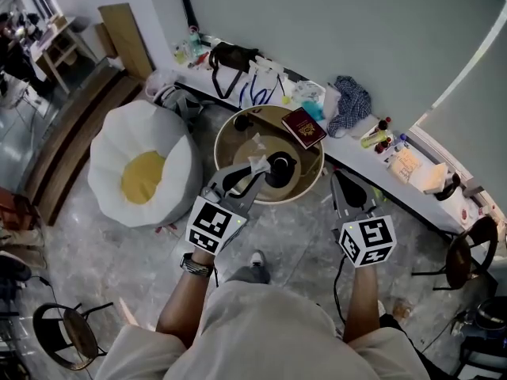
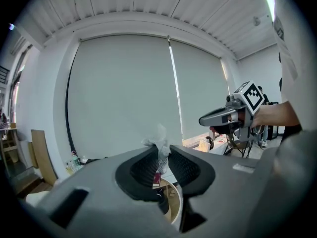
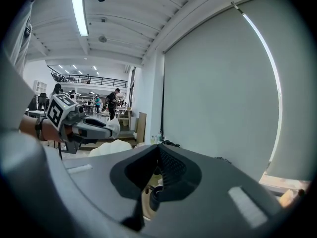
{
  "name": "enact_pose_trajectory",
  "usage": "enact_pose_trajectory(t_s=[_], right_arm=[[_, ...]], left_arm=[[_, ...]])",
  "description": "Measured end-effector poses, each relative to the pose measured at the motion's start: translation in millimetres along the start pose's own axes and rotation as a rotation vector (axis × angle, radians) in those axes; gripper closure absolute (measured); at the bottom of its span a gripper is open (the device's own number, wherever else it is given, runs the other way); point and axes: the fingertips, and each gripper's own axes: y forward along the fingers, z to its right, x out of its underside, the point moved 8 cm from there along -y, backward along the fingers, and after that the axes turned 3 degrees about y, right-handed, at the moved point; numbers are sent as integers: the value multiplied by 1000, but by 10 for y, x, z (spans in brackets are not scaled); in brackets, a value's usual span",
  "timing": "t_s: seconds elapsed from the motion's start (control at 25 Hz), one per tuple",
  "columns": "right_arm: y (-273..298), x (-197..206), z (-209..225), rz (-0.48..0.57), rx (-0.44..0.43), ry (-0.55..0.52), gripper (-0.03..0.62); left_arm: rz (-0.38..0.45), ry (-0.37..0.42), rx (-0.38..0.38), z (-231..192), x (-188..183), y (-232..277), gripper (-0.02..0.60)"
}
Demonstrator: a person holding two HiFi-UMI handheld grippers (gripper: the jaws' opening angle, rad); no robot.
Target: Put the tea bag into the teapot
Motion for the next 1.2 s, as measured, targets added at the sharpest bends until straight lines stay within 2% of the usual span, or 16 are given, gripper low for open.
enact_pose_trajectory(t_s=[0.24, 0.36, 0.72, 1.08, 1.2], right_arm=[[308, 31, 61, -31, -11, 44, 591], [412, 75, 96, -63, 12, 22, 591], [573, 332, 346, -119, 15, 83, 592], [1003, 508, 793, -155, -35, 91, 591], [1126, 592, 914, -177, -52, 101, 590]], left_arm=[[-27, -6, 28, -279, 142, 207, 514], [-47, 1, 47, -369, 232, 305, 514], [-154, 1, 92, -442, 587, 801, 514], [-267, 6, 99, -512, 879, 1440, 514], [-297, -17, 106, -538, 1016, 1659, 514]])
